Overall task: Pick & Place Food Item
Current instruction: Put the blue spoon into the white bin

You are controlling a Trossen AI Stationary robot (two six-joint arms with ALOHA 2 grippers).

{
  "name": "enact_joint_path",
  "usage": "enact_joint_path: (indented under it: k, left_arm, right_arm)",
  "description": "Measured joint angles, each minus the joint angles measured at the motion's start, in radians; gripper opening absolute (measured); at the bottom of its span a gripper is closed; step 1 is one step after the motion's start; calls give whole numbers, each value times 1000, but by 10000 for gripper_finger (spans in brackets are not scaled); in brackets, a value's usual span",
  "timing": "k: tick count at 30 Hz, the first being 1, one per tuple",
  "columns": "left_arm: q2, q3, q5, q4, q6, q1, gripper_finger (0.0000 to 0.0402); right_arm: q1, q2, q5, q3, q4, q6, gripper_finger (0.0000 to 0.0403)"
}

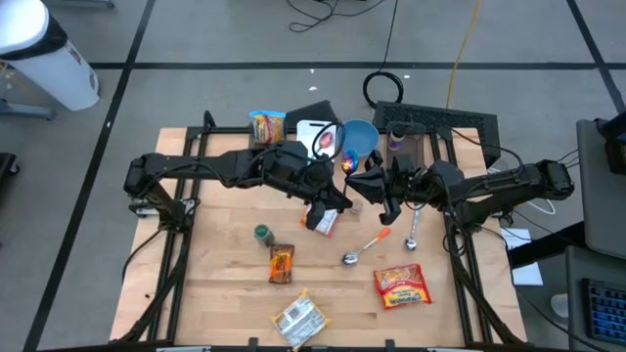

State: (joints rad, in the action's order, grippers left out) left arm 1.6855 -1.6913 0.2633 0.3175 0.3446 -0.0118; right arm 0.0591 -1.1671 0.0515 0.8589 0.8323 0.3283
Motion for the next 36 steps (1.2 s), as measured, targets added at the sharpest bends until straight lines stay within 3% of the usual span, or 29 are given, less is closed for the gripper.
enact_joint_path:
  k: [5, 21, 27, 36]
  left_arm:
    - [0, 0, 16, 2, 1, 4, 5]
    - [-41, 0, 21, 77, -30, 39, 4]
    - [-113, -1, 13, 241, -86, 94, 4]
    - [-192, -1, 22, 542, -193, 249, 4]
  right_arm:
    - [-1, 0, 2, 0, 2, 0, 52]
    - [-40, 0, 3, 0, -21, 79, 222]
    - [-40, 0, 0, 0, -21, 79, 241]
    - [-41, 0, 1, 0, -33, 79, 231]
